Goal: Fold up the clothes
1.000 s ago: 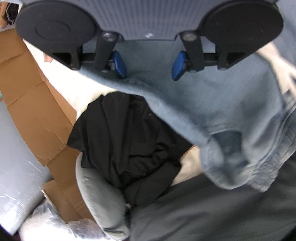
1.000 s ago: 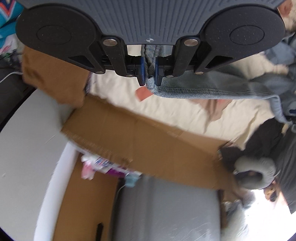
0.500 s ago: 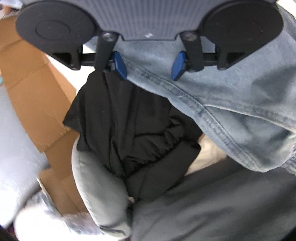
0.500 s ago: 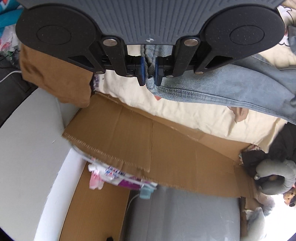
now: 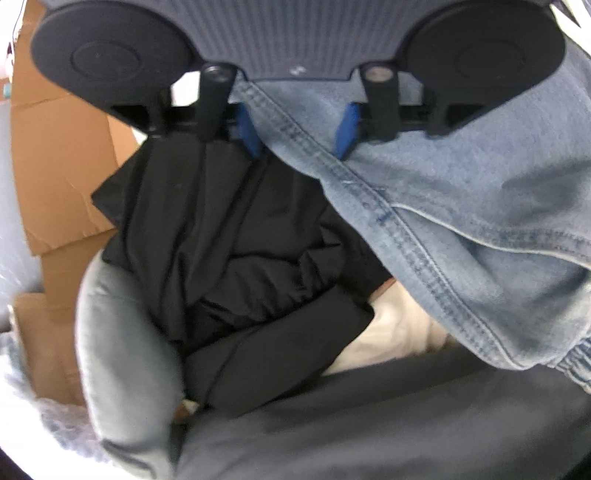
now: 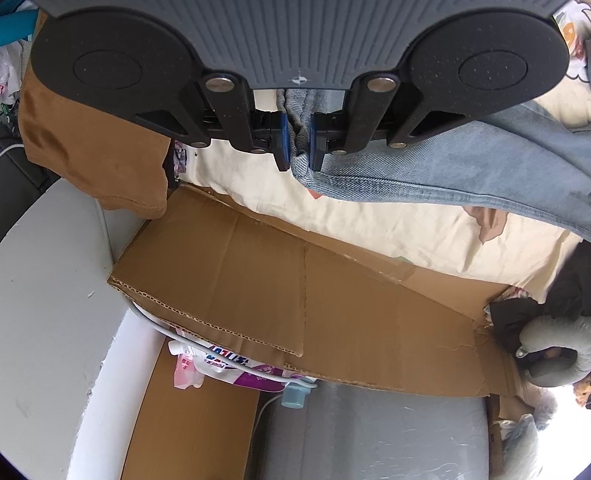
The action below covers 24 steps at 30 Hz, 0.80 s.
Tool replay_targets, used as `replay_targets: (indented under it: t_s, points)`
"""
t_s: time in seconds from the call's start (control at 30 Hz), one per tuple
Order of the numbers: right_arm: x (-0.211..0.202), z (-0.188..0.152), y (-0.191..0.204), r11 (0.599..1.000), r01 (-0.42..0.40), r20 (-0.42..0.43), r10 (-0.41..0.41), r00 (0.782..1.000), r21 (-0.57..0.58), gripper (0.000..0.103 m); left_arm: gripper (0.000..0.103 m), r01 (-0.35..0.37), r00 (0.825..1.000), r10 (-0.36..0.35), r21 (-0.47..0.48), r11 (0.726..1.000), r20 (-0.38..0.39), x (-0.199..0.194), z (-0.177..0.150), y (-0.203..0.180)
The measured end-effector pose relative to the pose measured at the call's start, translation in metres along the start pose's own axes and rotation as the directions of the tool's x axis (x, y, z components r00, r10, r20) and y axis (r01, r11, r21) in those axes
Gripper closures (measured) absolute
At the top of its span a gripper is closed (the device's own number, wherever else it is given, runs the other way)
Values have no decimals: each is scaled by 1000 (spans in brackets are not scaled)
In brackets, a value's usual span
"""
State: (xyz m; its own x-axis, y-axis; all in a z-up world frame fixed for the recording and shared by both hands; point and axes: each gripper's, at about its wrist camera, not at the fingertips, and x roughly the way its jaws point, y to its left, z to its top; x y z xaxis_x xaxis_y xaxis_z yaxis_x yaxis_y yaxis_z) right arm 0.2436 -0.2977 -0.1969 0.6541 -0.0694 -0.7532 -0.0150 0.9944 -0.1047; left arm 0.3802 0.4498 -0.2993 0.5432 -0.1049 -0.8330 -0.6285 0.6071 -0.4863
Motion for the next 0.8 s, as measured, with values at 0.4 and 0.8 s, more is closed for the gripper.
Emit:
replay_targets:
  t_s: [0.4,0.8]
  points:
    - [74,22,-13,999,38,-23,-38,999,-18,94,103,45,996,-46,12,999,72,-17,22,-15]
    - [146,18,-14,998,63,-79,-64,995,-10,94,65,-81,992,69,-108,991,-109,10,15,-12]
